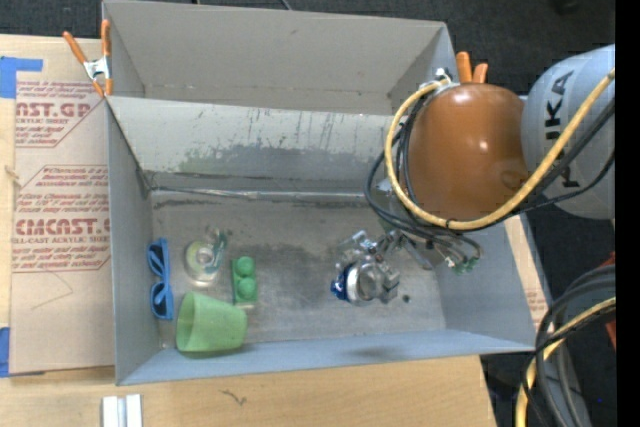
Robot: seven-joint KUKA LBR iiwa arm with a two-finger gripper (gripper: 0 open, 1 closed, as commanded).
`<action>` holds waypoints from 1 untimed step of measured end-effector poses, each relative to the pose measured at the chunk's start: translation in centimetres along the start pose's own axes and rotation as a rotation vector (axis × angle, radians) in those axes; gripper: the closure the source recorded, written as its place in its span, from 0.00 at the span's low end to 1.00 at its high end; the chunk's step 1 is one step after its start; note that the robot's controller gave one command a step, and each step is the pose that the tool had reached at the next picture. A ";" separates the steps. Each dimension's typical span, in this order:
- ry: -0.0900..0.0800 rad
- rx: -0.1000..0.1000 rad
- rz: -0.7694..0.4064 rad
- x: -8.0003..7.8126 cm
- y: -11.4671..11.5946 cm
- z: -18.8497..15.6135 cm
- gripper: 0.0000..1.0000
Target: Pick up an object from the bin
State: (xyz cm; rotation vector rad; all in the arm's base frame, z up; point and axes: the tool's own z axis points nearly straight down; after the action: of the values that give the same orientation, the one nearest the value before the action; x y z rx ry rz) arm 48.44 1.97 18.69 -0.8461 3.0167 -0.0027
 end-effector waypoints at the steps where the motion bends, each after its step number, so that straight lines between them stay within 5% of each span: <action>1: 0.006 -0.005 0.000 0.1 0.1 0.4 0.00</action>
Offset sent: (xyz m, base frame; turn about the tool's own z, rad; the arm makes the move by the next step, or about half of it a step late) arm 0.0000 0.0000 0.0000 0.0000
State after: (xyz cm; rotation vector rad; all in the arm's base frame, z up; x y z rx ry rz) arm 48.27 2.01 18.25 -0.8482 3.0236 0.0018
